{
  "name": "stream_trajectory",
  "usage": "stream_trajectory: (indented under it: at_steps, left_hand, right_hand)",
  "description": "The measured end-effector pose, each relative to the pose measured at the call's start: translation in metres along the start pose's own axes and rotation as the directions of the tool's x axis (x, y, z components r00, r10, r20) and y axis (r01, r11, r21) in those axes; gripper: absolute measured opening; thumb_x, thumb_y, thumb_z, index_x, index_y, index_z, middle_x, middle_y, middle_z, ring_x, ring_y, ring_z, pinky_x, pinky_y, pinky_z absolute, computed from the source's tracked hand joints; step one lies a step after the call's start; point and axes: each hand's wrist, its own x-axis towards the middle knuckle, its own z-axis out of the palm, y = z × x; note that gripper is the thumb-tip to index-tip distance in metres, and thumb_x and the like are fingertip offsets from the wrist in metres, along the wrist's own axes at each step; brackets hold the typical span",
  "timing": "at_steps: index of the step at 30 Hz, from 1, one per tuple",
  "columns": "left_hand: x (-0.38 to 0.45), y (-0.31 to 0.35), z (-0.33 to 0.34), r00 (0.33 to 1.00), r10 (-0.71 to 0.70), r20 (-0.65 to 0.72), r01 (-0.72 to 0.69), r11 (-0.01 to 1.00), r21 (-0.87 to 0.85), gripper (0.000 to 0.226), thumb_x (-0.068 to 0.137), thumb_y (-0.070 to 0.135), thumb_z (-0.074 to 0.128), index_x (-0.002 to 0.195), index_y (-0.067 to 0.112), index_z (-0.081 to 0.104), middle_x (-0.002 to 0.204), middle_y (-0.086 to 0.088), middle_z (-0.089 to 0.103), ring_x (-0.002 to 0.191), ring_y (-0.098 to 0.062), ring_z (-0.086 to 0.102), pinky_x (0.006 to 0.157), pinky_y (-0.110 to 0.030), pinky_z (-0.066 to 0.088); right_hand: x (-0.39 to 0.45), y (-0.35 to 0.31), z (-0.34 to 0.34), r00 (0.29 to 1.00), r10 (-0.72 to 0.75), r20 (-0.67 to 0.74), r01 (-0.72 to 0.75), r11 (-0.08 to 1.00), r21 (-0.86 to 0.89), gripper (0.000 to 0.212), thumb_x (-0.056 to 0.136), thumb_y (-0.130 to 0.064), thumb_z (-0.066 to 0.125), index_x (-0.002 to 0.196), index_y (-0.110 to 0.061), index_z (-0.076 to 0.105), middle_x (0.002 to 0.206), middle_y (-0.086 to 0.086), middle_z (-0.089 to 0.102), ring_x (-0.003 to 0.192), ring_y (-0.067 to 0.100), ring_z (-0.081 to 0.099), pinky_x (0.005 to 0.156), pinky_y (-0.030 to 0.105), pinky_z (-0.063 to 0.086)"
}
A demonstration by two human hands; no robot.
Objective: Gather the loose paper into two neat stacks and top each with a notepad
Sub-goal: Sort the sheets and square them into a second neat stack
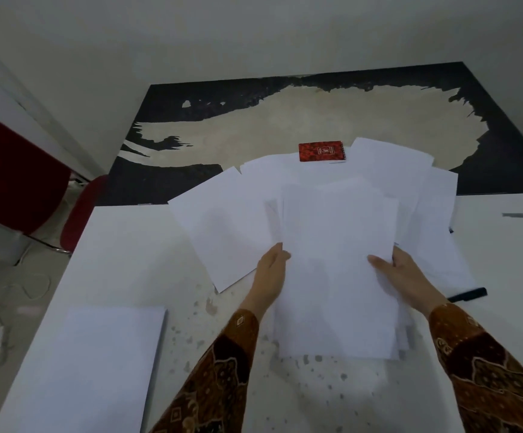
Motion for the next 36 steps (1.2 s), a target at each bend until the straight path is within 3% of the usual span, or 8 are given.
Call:
stream_trajectory:
  at_steps: [2,8,15,21,26,30,33,36]
  left_hand:
    - [0.019,-0.011,0.005,0.987,0.148,-0.057,-0.124,0.945,0.303,0.031,0.095,0.021,0.04,0.11,0.008,0.064,0.117,-0.008,0.059,0.11,-0.021,0.051,0.101,-0.039,0.036]
    - [0.052,-0.049,-0.002,0.999,0.047,-0.024,-0.011,0.629,0.778,0.071,0.094,0.041,0.046,0.152,0.019,0.01,0.16,-0.012,-0.002,0.148,-0.03,-0.007,0.119,-0.045,0.0]
    - [0.049,-0.068,-0.005,0.932,0.345,-0.111,-0.078,0.491,0.868,0.047,0.09,0.03,0.049,0.135,0.014,0.048,0.127,-0.011,0.052,0.12,-0.033,0.044,0.108,-0.046,0.029]
    - [0.041,-0.058,0.0,0.881,0.47,-0.063,-0.275,0.615,0.739,0.048,0.095,0.033,0.026,0.13,0.02,0.057,0.12,-0.006,0.062,0.117,-0.028,0.052,0.109,-0.048,0.035]
    - [-0.004,-0.057,0.033,0.86,0.362,0.36,-0.511,0.613,0.603,0.055,0.093,0.043,0.023,0.143,0.029,0.04,0.149,-0.003,0.039,0.145,-0.023,0.021,0.118,-0.038,0.01]
    - [-0.023,-0.058,0.043,0.794,0.215,0.568,-0.548,0.658,0.517,0.06,0.091,0.061,0.041,0.144,0.033,0.036,0.156,0.005,0.028,0.147,-0.011,0.009,0.119,-0.031,0.003]
    - [-0.018,-0.05,0.037,0.858,0.25,0.448,-0.478,0.707,0.521,0.062,0.09,0.062,0.041,0.141,0.027,0.043,0.15,0.004,0.039,0.143,-0.013,0.025,0.119,-0.033,0.011]
    - [0.007,-0.044,0.017,0.944,0.327,0.031,-0.284,0.766,0.576,0.046,0.094,0.037,0.05,0.135,0.017,0.05,0.137,-0.004,0.053,0.13,-0.023,0.045,0.112,-0.036,0.027]
  right_hand:
    - [0.004,0.009,-0.007,0.993,0.017,-0.114,-0.013,0.999,0.03,0.038,0.094,-0.012,0.055,0.132,-0.011,0.051,0.123,-0.002,0.058,0.112,0.015,0.054,0.096,0.028,0.039]
    - [0.003,0.036,-0.014,0.963,0.102,-0.248,-0.087,0.994,0.073,0.034,0.093,-0.016,0.057,0.127,-0.014,0.055,0.122,0.0,0.061,0.112,0.019,0.056,0.101,0.034,0.041]
    - [0.006,0.04,-0.012,0.955,0.101,-0.279,-0.081,0.993,0.084,0.037,0.094,-0.016,0.057,0.13,-0.013,0.053,0.122,-0.001,0.06,0.112,0.016,0.055,0.104,0.034,0.039]
    - [0.009,0.039,-0.013,0.947,0.154,-0.28,-0.13,0.986,0.102,0.03,0.095,-0.018,0.053,0.125,-0.014,0.056,0.122,0.002,0.06,0.117,0.024,0.054,0.107,0.04,0.038]
    - [0.009,0.022,-0.004,0.958,0.194,-0.212,-0.149,0.966,0.209,0.041,0.1,-0.03,0.042,0.139,-0.016,0.039,0.123,-0.007,0.044,0.121,0.013,0.041,0.103,0.027,0.026]
    - [0.009,0.022,0.008,0.984,0.107,-0.14,-0.089,0.988,0.13,0.051,0.087,-0.032,0.065,0.133,-0.015,0.05,0.122,-0.004,0.058,0.114,0.017,0.055,0.094,0.03,0.042]
    - [0.008,0.027,0.007,0.98,0.109,-0.168,-0.098,0.993,0.072,0.044,0.085,-0.017,0.068,0.127,-0.012,0.053,0.122,0.004,0.061,0.111,0.023,0.058,0.099,0.038,0.045]
    - [0.009,0.028,0.004,0.982,0.118,-0.148,-0.103,0.989,0.109,0.04,0.09,-0.014,0.062,0.128,-0.011,0.052,0.124,0.004,0.059,0.114,0.022,0.056,0.101,0.035,0.042]
